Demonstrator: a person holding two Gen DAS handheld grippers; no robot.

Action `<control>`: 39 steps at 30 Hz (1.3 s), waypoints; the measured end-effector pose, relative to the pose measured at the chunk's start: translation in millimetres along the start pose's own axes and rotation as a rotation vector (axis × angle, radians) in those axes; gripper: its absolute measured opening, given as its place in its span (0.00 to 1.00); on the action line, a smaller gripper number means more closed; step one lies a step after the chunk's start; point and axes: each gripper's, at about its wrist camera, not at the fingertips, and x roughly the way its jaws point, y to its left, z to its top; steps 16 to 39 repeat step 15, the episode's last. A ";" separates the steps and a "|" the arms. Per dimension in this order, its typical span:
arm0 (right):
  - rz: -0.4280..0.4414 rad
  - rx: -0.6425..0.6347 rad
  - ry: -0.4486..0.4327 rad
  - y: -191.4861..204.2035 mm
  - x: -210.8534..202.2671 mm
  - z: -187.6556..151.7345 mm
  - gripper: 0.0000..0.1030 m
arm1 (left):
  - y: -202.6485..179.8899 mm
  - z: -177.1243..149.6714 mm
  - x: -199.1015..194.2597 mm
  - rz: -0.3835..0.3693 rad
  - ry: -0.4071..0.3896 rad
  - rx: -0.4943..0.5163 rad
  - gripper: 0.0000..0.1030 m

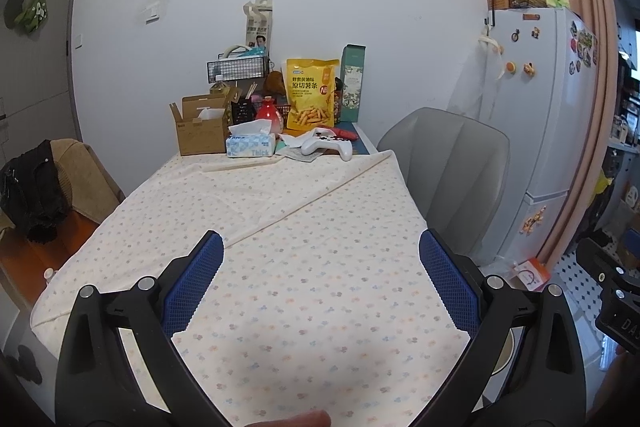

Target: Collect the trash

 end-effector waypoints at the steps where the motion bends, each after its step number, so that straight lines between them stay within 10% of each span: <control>1: -0.001 -0.003 0.001 1.5 0.4 -0.6 0.93 | 0.1 -1.0 0.5 0.002 0.002 0.001 0.95; 39: 0.003 -0.029 0.033 15.1 12.4 -8.5 0.93 | 11.9 -10.5 10.5 0.008 0.030 -0.019 0.95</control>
